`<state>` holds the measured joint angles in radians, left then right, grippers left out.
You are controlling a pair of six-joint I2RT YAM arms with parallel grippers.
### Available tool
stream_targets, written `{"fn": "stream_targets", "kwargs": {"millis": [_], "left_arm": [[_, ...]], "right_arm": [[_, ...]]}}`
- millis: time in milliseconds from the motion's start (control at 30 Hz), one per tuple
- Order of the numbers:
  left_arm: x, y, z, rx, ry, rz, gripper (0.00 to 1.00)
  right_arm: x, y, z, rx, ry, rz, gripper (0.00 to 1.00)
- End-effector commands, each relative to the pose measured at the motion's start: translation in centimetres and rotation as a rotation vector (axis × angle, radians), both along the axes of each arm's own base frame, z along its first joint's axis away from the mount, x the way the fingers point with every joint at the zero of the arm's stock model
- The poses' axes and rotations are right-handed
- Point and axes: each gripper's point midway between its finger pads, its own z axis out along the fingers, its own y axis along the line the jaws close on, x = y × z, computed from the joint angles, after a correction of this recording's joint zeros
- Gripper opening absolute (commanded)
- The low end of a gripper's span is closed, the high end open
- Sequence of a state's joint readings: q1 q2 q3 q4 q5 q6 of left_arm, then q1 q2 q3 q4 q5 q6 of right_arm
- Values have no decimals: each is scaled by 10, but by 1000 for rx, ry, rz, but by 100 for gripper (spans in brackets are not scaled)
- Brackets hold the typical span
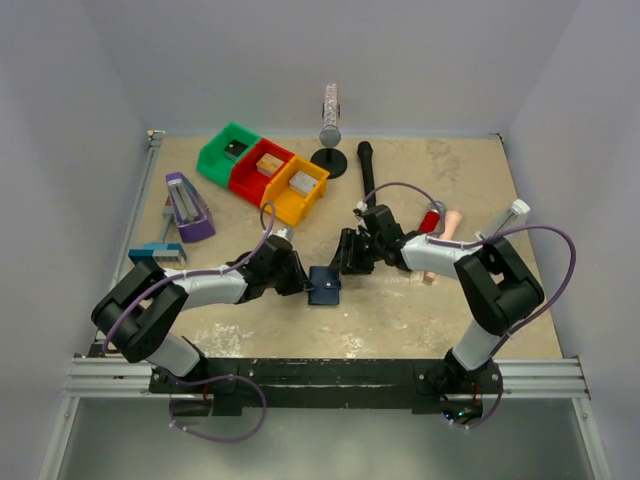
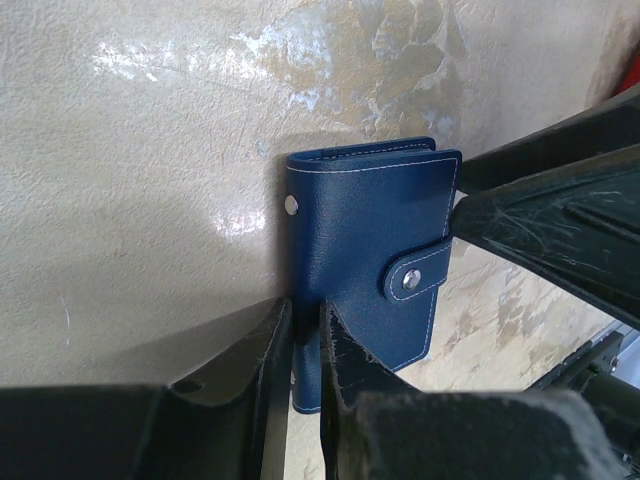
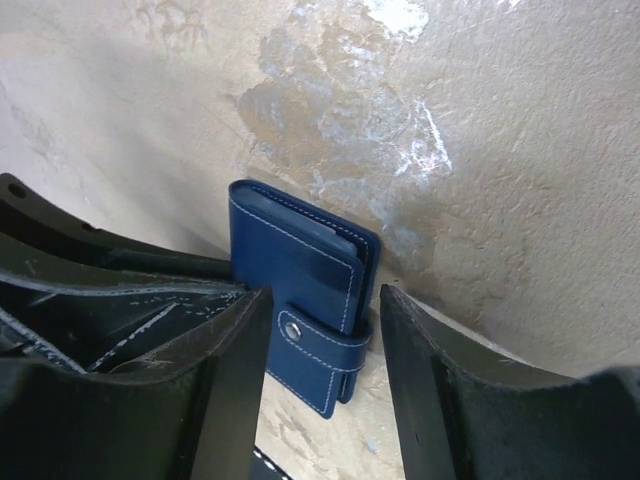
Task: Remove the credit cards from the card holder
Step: Open the card holder at the center of the board.
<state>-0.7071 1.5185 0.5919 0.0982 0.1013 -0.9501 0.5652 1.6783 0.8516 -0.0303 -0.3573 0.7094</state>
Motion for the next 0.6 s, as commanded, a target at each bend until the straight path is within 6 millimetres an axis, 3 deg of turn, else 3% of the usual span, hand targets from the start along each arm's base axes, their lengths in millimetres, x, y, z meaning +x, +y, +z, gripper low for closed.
{"fn": "stream_targets", "kwargs": {"millis": [0, 367, 567], "left_arm": [[-23, 22, -32, 108, 87, -22, 16], [-25, 22, -37, 115, 101, -25, 16], [-24, 22, -38, 115, 107, -26, 16]], "right_arm": [[5, 6, 5, 17, -16, 32, 51], [1, 13, 1, 65, -8, 68, 45], [-2, 15, 1, 84, -5, 85, 35]]}}
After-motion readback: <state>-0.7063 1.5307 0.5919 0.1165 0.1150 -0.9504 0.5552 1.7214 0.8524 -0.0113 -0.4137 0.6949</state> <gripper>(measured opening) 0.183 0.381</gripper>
